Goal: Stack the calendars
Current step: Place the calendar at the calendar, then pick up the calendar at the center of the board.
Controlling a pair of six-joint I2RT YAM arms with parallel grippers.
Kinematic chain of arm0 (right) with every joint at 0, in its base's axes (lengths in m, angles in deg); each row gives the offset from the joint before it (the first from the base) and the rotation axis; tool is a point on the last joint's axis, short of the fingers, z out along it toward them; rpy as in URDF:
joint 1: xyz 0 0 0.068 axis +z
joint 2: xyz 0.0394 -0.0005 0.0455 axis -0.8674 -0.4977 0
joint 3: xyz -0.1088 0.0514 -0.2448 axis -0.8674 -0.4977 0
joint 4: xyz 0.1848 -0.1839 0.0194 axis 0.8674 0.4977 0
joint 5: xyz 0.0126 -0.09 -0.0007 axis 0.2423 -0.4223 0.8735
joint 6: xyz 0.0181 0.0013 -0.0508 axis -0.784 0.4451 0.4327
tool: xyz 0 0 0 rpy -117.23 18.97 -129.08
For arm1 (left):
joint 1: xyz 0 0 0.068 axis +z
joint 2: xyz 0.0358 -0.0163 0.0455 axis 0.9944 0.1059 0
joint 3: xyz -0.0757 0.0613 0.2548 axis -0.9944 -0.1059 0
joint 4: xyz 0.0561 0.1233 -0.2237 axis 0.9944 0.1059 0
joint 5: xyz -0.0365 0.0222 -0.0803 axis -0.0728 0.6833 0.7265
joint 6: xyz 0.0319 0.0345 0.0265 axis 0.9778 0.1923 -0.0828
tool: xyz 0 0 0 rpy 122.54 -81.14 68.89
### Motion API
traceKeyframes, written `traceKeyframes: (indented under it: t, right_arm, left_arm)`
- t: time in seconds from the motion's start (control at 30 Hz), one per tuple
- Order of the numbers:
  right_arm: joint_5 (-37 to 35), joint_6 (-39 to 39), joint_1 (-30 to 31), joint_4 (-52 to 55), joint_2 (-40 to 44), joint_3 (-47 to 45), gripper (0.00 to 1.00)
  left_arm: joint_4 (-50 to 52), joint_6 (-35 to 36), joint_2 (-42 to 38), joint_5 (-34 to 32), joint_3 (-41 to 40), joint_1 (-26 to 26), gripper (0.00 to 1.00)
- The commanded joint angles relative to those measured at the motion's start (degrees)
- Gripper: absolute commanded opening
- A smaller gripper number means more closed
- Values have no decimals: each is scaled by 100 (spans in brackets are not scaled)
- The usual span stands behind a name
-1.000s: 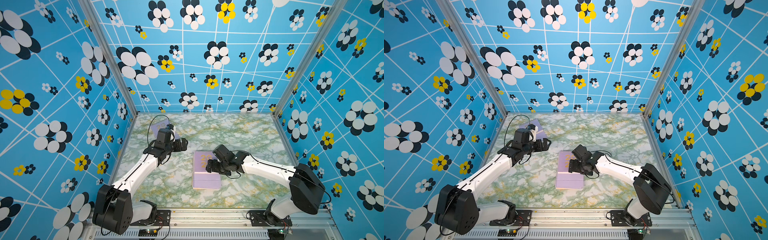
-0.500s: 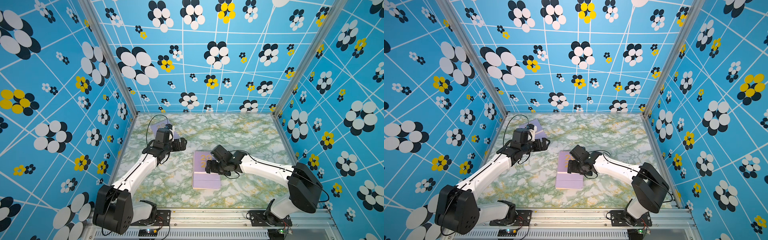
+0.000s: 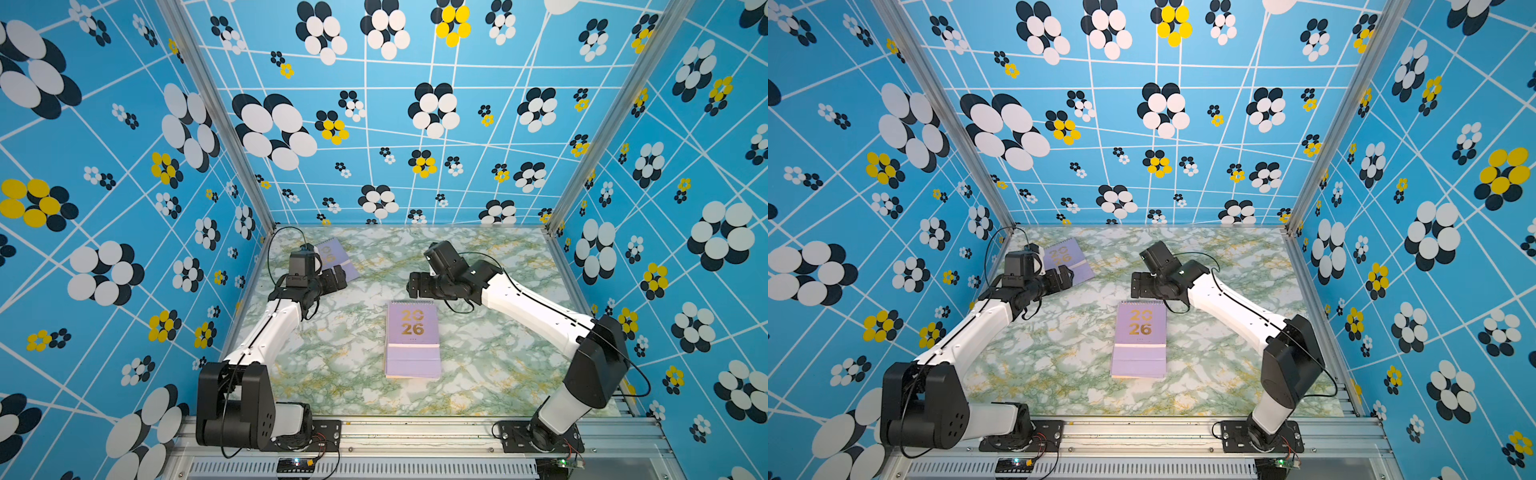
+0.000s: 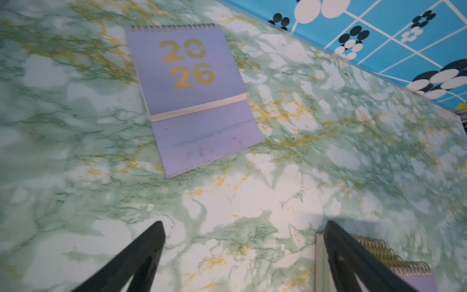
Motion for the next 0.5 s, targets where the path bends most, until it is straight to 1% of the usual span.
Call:
traceKeyframes:
  t: [0.0, 0.1, 0.2, 0.37, 0.47]
  right_arm:
    - [206, 766, -56, 285, -676, 798, 94]
    - [334, 1027, -62, 401, -1208, 1513, 94]
    - [552, 1150, -88, 423, -1596, 1972, 94]
    - [733, 1329, -122, 535, -2058, 2557, 93]
    - [879, 1411, -142, 587, -2250, 2788, 93]
  left_arm:
    - [32, -6, 372, -215, 352, 287, 99]
    - [21, -51, 830, -295, 666, 572, 100]
    - [20, -73, 1370, -299, 1070, 751, 100]
    - [40, 12, 2133, -439, 1785, 839, 100]
    - [309, 55, 2657, -415, 2375, 893, 100]
